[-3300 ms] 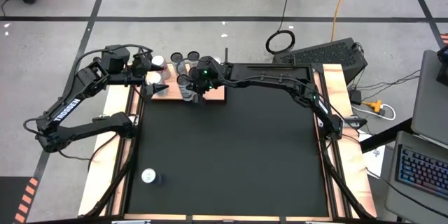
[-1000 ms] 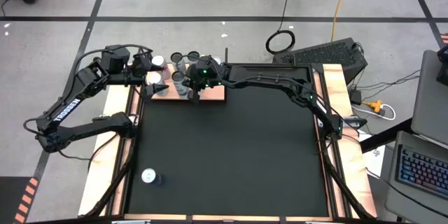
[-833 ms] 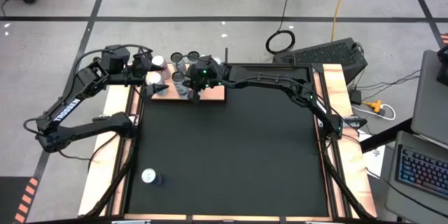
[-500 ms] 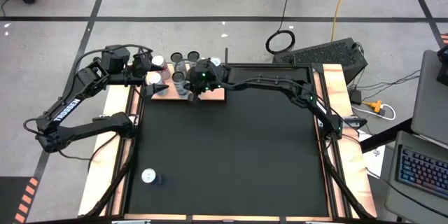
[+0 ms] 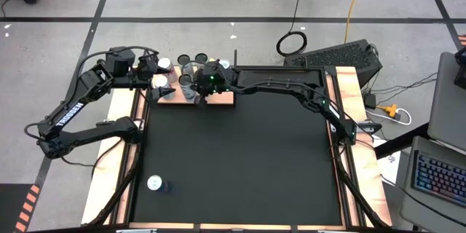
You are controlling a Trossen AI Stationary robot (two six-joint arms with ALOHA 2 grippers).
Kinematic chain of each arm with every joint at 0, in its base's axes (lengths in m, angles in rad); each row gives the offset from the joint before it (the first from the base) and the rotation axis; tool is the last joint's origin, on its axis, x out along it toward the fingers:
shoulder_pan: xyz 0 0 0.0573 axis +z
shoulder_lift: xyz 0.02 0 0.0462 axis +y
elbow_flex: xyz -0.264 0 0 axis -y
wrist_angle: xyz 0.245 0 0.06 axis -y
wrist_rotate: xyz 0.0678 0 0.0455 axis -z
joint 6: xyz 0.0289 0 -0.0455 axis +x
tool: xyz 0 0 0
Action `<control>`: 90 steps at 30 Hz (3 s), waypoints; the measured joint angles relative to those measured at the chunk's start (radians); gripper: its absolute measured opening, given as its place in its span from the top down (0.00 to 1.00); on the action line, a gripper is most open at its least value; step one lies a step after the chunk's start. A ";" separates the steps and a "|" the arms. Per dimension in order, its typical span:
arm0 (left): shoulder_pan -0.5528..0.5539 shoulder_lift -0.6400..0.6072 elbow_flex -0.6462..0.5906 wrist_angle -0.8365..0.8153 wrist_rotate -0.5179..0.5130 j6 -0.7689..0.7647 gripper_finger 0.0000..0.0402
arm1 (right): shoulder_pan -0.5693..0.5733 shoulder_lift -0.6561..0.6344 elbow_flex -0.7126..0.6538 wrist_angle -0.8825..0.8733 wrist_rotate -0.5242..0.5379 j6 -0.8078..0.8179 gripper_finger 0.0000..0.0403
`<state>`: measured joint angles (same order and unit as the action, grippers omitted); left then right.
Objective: Place canned beverage on shelf
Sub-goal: Put the white blue soda can on the shelf aligned with the white blue soda can, then adjust the white yellow soda can on the shelf
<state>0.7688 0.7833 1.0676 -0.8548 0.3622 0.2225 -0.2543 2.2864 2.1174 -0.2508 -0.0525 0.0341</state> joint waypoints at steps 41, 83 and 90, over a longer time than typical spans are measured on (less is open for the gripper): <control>0.000 0.000 0.000 -0.019 0.000 -0.005 0.05 | -0.094 -0.057 0.000 0.043 0.075 -0.069 1.00; 0.000 0.000 0.000 -0.021 0.000 -0.004 0.05 | -0.057 -0.049 0.002 -0.120 0.078 0.060 1.00; 0.000 0.000 0.000 -0.022 0.000 -0.004 0.05 | -0.057 -0.053 0.002 -0.132 0.083 0.059 1.00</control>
<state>0.7686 0.7830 1.0676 -0.8772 0.3622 0.2180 -0.3115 2.2334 2.1197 -0.3824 0.0303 0.0933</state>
